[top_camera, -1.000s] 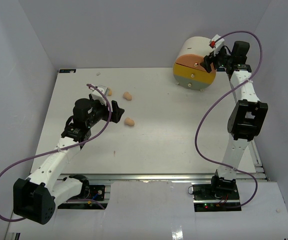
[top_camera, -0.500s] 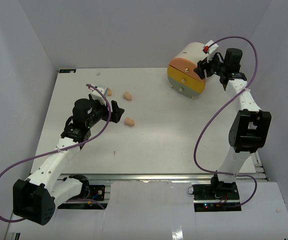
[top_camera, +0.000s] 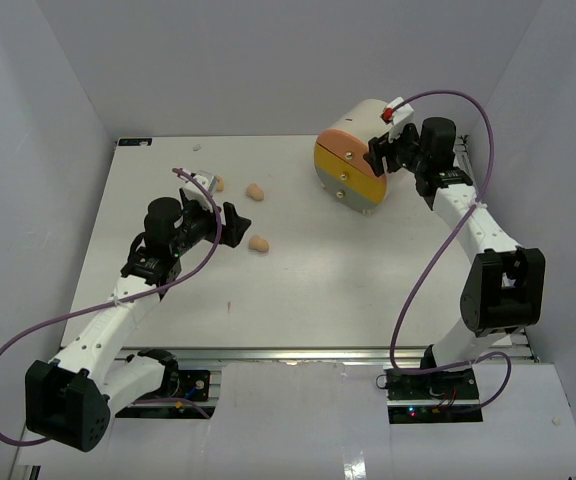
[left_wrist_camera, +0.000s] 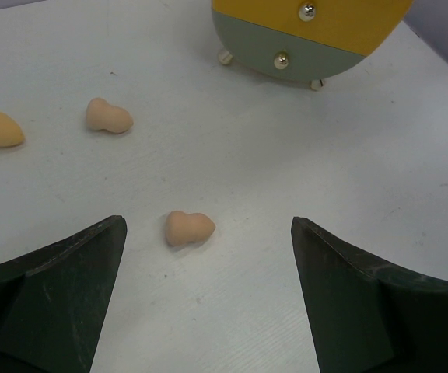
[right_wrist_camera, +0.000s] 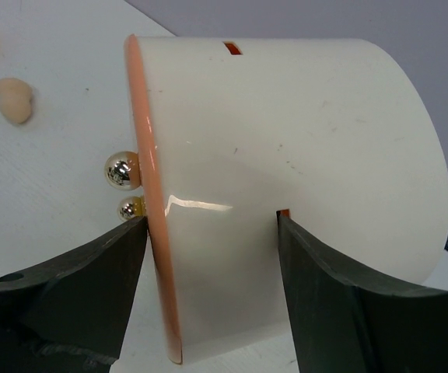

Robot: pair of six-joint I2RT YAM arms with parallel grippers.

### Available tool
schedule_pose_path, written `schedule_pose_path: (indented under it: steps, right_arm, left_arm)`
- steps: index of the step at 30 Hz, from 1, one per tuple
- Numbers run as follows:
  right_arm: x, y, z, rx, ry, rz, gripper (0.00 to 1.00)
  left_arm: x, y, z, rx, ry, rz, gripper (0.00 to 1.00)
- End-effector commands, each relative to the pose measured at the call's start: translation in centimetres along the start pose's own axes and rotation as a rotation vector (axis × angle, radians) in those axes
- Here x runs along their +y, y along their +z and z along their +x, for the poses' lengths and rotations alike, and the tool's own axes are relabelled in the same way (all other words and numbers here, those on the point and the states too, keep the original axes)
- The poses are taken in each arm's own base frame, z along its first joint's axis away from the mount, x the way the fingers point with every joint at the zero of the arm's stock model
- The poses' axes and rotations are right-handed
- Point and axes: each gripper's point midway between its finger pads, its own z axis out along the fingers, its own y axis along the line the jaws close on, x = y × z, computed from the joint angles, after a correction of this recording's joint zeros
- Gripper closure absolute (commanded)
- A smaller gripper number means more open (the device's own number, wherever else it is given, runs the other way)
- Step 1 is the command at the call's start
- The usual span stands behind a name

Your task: Organize the makeup

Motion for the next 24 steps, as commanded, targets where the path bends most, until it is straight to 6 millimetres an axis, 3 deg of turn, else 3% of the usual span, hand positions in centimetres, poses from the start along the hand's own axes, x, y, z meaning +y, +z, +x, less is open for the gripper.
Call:
schedule_pose_path:
  steps: [1, 6, 10, 11, 13, 14, 16, 17, 21, 23, 24]
  right_arm:
    - [3.6, 0.1, 3.0, 0.132, 0.219, -0.040, 0.21]
    - [3.4, -1.3, 0.7, 0.098, 0.197, -0.008, 0.09]
    - [2.8, -4.0, -2.8, 0.023, 0.131, 0.031, 0.05]
    - [2.8, -5.1, -4.1, -0.006, 0.105, 0.041, 0.03]
    - [2.5, -6.3, -4.8, -0.028, 0.083, 0.067, 0.02]
    - [2.4, -7.1, -5.3, -0.043, 0.081, 0.073, 0.03]
    - [2.3, -8.4, -5.7, -0.065, 0.084, 0.068, 0.05]
    - [2.3, -9.1, -5.5, -0.073, 0.089, 0.060, 0.06]
    - [2.6, -11.6, -4.0, -0.105, 0.107, -0.031, 0.08]
    - [3.8, -13.1, -3.1, -0.142, 0.114, -0.127, 0.07]
    - [4.8, -13.5, -2.7, -0.158, 0.116, -0.187, 0.05]
  left_arm:
    - [-1.9, 0.4, -0.1, -0.014, -0.024, 0.118, 0.02]
    - [-4.6, 1.9, 1.0, 0.021, -0.159, 0.287, 0.02]
    - [-5.7, 4.6, 1.2, 0.045, -0.296, 0.366, 0.06]
    - [-6.0, 6.2, 1.1, 0.048, -0.309, 0.355, 0.06]
    - [-7.5, 7.8, -0.1, 0.025, -0.286, 0.378, 0.07]
    - [-7.8, 9.1, 0.3, 0.035, -0.289, 0.372, 0.08]
    - [-8.2, 12.0, 1.7, 0.061, -0.300, 0.354, 0.10]
    - [-8.9, 12.9, 1.1, 0.046, -0.292, 0.370, 0.12]
    - [-9.7, 17.5, 3.3, 0.079, -0.286, 0.349, 0.20]
    - [-10.1, 19.6, 3.8, 0.077, -0.270, 0.338, 0.23]
    - [-10.7, 20.3, 3.1, 0.059, -0.256, 0.345, 0.26]
